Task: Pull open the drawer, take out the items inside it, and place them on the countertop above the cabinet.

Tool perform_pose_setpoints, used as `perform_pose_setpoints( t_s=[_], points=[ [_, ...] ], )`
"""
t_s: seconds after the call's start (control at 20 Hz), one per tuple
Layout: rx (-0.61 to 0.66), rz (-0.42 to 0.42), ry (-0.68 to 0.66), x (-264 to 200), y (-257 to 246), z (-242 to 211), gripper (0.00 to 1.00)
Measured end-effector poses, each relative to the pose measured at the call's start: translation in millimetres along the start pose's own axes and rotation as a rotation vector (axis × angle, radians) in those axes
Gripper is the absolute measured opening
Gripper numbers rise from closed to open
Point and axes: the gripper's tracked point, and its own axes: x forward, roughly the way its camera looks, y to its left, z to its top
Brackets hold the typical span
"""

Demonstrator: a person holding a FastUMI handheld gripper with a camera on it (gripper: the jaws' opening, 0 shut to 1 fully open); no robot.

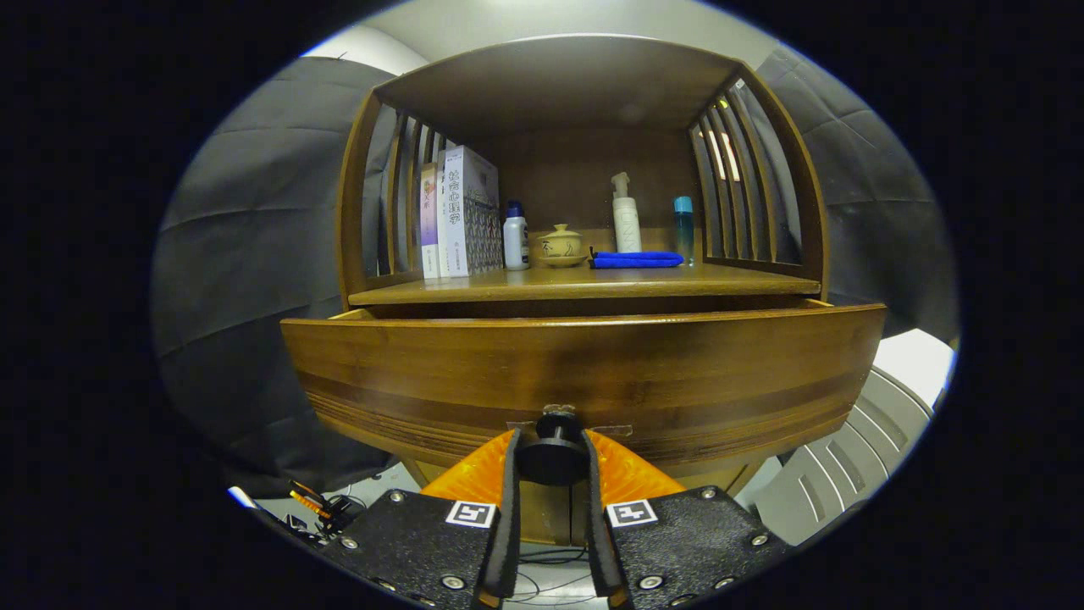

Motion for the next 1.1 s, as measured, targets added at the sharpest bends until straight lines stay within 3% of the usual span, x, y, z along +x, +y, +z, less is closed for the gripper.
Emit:
perform_pose_setpoints(
  t_s=[0.65, 0.9, 1.0, 1.1],
  points=[
    [-0.021, 0.052, 0.035, -78.3, 18.4, -24.8, 0.34],
    [-0.024, 0.076, 0.043, -84.6, 24.1, -28.0, 0.34],
    [-0.014, 0.103, 0.061, -87.5, 26.2, -26.3, 0.42],
    [-0.037, 0.135, 0.026, -93.8, 25.8, -7.6, 0.57]
  ],
)
